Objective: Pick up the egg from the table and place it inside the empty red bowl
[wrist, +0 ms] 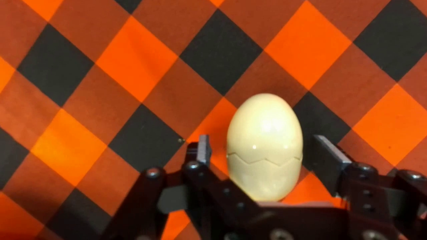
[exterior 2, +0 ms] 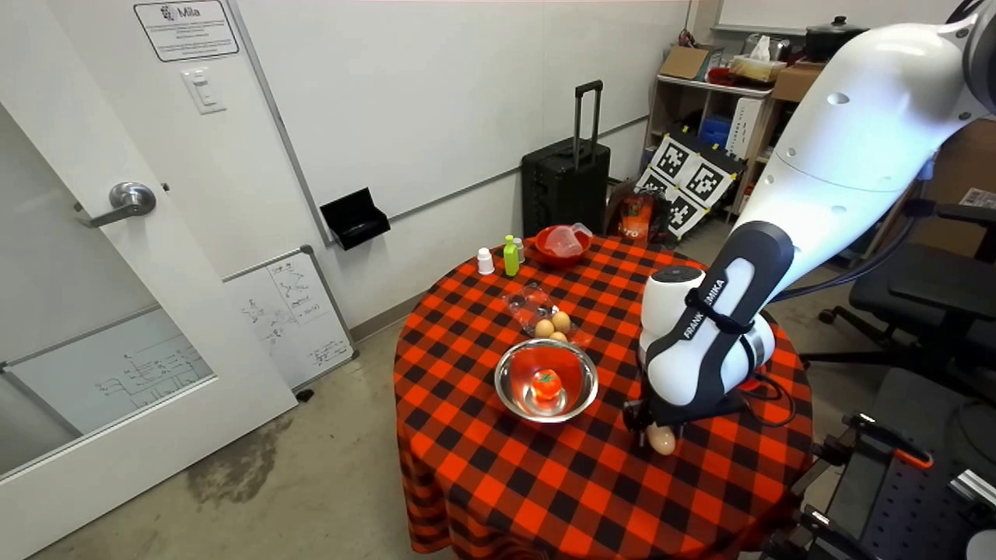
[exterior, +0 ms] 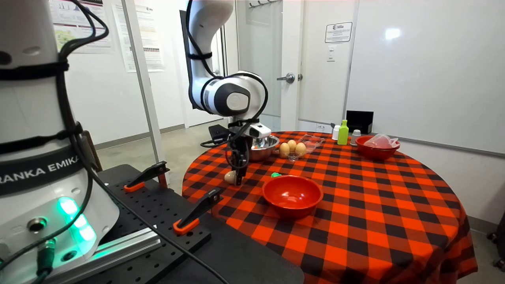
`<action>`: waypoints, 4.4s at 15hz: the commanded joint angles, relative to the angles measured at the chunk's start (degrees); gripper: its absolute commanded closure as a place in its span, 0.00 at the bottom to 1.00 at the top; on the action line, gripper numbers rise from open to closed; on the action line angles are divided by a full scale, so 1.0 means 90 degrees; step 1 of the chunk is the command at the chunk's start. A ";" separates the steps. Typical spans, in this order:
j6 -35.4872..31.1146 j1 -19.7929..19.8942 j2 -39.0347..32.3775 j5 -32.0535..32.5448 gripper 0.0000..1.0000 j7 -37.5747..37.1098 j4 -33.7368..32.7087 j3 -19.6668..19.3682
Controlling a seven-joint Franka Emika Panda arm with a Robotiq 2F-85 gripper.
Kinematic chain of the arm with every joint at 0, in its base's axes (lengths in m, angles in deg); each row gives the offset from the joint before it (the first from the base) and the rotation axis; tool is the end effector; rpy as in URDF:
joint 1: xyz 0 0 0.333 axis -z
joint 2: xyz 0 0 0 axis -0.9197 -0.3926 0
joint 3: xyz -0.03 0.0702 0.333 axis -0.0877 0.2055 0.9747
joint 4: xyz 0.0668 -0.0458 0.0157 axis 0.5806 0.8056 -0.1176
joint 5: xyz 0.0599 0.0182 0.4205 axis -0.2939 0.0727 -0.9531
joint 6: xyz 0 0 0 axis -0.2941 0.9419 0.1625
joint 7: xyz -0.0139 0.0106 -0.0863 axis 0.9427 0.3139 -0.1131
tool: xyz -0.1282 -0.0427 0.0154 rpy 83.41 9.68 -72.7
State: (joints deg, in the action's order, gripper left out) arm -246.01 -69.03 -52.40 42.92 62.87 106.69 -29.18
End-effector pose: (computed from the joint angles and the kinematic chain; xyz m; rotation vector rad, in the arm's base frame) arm 0.4733 0.0336 -0.0091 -2.9637 0.9274 0.2696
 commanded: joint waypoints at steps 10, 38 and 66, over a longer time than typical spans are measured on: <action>-0.0234 0.0291 0.0623 -0.0740 0.77 0.0281 0.0458 0.0151; 0.1303 0.2409 0.0584 -0.1191 0.77 0.1657 -0.0550 -0.0792; 0.1176 0.2493 0.0699 -0.1683 0.00 0.1696 -0.0399 -0.0590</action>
State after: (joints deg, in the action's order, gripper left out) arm -234.67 -46.92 -51.49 29.85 75.83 98.93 -34.81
